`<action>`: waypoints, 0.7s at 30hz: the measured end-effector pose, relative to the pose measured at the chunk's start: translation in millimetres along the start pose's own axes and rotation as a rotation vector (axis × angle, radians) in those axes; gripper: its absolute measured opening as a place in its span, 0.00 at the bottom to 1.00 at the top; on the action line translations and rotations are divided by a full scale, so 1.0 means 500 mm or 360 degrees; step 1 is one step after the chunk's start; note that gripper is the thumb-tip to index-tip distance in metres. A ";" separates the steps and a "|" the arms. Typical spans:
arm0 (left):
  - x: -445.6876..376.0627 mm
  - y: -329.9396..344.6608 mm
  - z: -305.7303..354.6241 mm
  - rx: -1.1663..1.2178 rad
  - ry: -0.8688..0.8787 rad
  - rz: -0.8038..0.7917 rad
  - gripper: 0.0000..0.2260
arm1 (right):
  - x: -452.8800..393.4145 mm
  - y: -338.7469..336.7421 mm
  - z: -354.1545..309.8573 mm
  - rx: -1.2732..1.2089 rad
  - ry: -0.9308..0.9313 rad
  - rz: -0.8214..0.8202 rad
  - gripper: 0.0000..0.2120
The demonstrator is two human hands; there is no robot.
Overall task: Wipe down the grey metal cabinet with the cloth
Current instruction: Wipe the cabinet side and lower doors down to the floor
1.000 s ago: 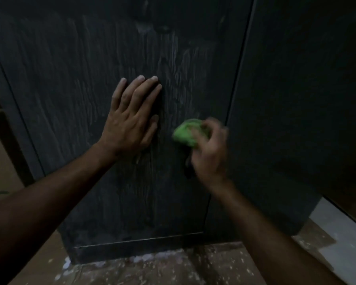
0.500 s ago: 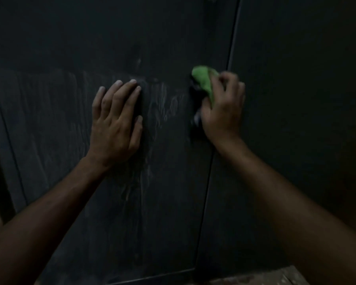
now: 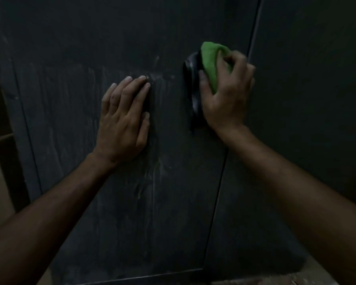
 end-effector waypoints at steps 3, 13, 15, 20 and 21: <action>0.002 -0.007 -0.004 0.0001 -0.0015 0.0027 0.25 | 0.126 -0.007 -0.094 -0.0185 -0.0641 -0.0091 0.27; 0.023 -0.040 -0.054 -0.0079 -0.0047 0.0116 0.23 | -0.026 -0.003 -0.031 -0.0110 -0.0155 0.0017 0.23; 0.026 -0.038 -0.058 -0.0075 -0.0052 0.0116 0.23 | 0.020 -0.002 -0.091 -0.0249 -0.0316 0.0035 0.24; 0.027 -0.036 -0.053 -0.0071 -0.0045 0.0115 0.24 | 0.312 -0.039 -0.052 -0.0213 -0.1438 -0.0281 0.19; 0.031 -0.035 -0.052 -0.0069 -0.0036 0.0114 0.24 | 0.303 -0.038 -0.023 -0.0200 -0.1443 -0.0294 0.18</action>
Point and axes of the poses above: each hand's wrist, its own x-axis away from the middle knuckle, its own y-axis out of the palm, z = x × y, the point moved 6 cm from there along -x, towards the middle knuckle, and after that the axes turned 14 degrees about x, right-handed, at the moved point
